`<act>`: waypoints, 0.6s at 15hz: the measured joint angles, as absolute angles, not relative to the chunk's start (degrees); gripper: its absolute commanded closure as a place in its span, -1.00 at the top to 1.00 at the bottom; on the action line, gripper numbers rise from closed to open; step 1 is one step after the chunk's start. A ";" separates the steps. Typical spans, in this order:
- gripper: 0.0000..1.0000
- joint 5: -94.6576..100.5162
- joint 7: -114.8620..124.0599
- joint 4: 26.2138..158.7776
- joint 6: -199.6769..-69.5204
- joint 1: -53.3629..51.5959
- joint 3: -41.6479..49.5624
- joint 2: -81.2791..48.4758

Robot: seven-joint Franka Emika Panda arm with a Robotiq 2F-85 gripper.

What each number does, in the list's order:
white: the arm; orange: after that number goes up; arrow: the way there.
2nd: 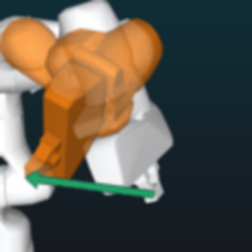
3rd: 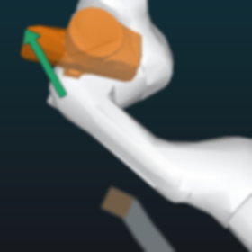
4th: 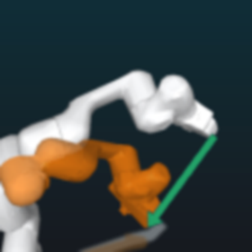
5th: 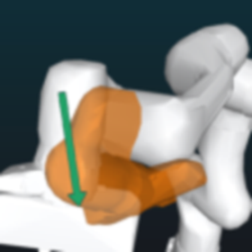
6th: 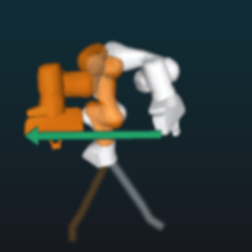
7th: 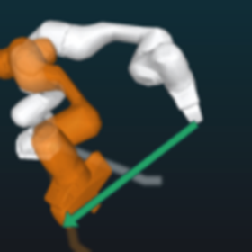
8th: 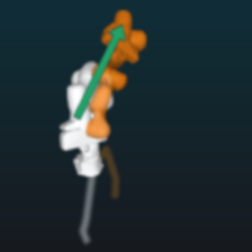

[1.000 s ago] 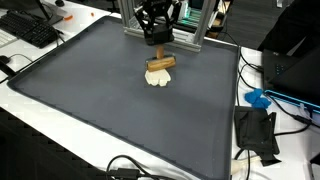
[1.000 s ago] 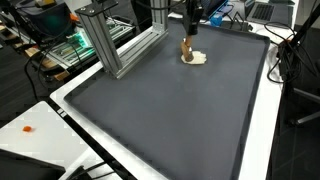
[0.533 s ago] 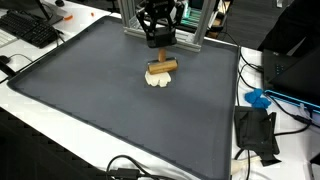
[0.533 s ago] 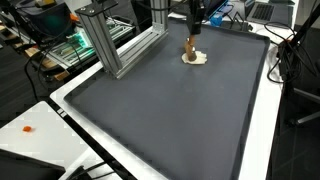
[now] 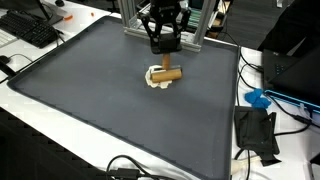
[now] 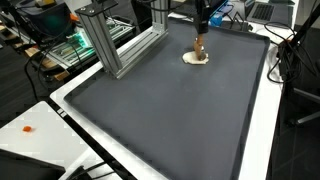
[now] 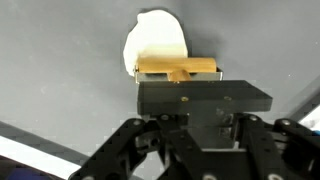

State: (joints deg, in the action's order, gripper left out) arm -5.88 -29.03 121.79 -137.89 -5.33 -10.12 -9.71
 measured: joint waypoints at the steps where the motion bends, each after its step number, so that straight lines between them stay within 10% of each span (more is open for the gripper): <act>1: -0.53 -6.08 -29.01 121.82 -138.90 -5.33 -10.34 -9.96; 9: -0.53 -6.44 -27.64 121.84 -142.45 -5.33 -11.19 -11.00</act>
State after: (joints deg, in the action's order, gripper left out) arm -6.44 -27.64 121.84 -142.45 -5.33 -11.19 -11.00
